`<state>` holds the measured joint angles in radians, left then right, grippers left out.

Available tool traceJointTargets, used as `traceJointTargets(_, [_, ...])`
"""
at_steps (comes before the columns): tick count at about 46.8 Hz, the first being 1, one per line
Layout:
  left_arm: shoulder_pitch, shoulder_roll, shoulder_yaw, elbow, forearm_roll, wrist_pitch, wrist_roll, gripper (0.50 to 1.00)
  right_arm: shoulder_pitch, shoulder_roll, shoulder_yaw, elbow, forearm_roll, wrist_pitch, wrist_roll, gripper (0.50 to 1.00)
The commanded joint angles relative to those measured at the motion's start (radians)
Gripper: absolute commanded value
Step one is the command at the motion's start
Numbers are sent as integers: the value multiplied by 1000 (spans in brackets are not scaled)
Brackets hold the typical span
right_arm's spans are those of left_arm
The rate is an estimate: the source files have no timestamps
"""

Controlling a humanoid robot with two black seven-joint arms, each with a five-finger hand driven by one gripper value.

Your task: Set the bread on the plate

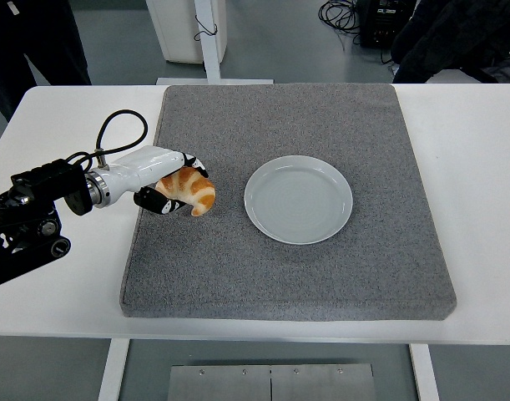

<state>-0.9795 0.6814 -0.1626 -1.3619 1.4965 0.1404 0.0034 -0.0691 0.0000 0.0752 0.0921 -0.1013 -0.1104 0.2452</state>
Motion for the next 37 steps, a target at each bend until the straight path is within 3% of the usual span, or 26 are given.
traceJointTargets(1, [-28, 18, 0, 0, -10, -1, -2, 500, 0, 0, 0, 0, 0, 0, 0, 1000])
traceJointTargets(14, [-159, 60, 3, 0, -85, -13, -19, 500, 0, 0, -2, 0, 0, 0, 0, 1000])
traceJointTargets(29, [-297, 73, 5, 1, -179, -97, -19, 500, 0, 0, 0, 0, 0, 0, -1, 1000])
traceJointTargets(37, [-340, 64, 5, 21, -196, -113, -17, 500, 0, 0, 0, 0, -1, 0, 0, 1000])
